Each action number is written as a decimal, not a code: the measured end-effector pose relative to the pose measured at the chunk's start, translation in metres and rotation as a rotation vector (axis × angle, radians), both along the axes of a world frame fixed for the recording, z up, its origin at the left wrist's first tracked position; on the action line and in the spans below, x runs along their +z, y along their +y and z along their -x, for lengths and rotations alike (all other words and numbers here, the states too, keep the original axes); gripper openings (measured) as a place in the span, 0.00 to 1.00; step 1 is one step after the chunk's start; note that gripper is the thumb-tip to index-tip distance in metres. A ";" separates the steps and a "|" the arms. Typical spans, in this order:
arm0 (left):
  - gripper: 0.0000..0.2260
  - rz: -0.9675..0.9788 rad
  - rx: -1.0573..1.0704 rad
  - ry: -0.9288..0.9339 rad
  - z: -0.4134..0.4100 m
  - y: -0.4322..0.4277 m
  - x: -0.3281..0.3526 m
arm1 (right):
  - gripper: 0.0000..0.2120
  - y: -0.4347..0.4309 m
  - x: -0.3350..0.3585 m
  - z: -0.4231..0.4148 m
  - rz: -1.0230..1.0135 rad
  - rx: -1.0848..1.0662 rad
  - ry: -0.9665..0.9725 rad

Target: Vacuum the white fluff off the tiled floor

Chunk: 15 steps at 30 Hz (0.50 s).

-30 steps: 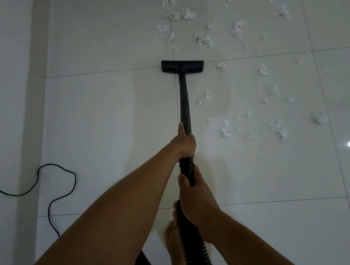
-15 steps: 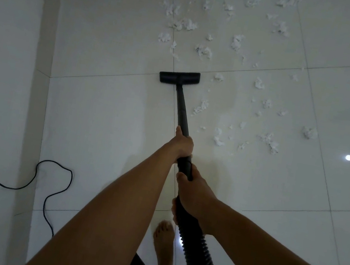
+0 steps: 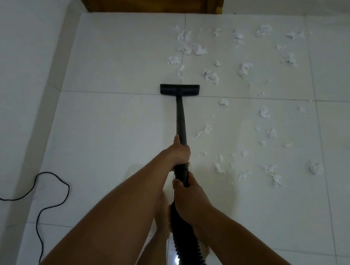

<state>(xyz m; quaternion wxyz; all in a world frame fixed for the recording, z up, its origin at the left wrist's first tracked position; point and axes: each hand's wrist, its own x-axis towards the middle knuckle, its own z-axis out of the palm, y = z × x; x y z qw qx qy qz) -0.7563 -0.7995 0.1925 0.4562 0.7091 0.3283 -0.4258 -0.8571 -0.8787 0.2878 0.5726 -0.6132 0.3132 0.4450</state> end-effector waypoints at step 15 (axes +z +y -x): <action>0.30 0.019 -0.119 0.002 -0.110 0.055 -0.006 | 0.21 0.062 -0.001 -0.102 0.035 -0.062 -0.004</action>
